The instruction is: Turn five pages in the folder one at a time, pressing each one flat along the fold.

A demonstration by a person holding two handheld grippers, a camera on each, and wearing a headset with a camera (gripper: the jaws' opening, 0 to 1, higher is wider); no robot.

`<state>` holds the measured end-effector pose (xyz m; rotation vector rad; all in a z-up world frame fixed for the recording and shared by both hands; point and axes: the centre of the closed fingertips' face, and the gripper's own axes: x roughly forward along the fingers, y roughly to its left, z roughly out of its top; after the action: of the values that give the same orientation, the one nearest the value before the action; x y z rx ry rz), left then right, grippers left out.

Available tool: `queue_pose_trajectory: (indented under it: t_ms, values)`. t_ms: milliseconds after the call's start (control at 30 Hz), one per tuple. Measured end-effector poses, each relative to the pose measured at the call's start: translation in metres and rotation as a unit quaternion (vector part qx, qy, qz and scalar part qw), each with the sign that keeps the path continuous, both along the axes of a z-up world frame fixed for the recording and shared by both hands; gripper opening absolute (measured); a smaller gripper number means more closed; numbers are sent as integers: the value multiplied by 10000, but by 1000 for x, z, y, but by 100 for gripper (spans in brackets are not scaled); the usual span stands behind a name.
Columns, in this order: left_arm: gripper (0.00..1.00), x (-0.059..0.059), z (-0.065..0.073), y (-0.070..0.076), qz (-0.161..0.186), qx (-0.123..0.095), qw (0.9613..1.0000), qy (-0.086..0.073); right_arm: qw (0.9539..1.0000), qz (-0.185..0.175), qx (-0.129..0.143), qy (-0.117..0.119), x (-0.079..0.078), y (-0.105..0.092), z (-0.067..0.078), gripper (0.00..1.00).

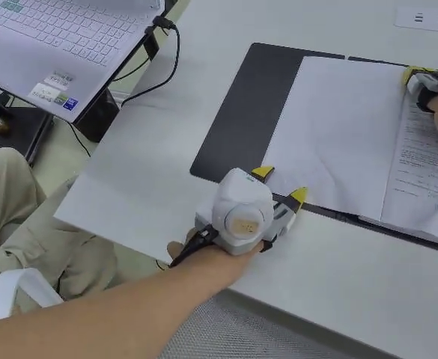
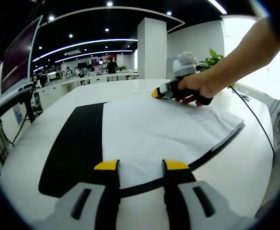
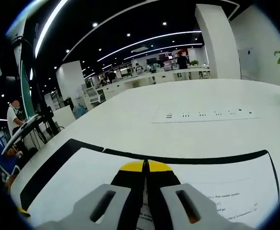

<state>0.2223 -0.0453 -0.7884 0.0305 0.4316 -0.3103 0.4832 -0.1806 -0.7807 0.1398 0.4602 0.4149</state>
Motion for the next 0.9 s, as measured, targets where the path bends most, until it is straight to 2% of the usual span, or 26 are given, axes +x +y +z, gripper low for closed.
queue_pose_trajectory:
  t_ms: [167, 367, 633, 667, 833, 900]
  values:
    - [34, 0, 0, 0, 1, -12, 10000, -12, 10000, 8, 22, 73, 0, 1, -3, 0]
    - [34, -1, 0, 0, 2, -12, 10000, -8, 9999, 75, 56, 135, -15, 0, -2, 0]
    - [34, -1, 0, 0, -4, -10, 10000, -10, 9996, 100, 243, 128, -45, 2, -2, 0]
    - [34, -1, 1, 0, -7, -12, 10000, -9, 9995, 105, 257, 127, -55, 4, 3, 0]
    - [34, -1, 0, 0, -23, -22, 10000, -8, 9993, 157, 294, 146, -66, 4, 3, 0]
    - [34, -1, 0, 0, -33, -17, 10000, -8, 9993, 180, 292, 145, -79, 6, 8, 0]
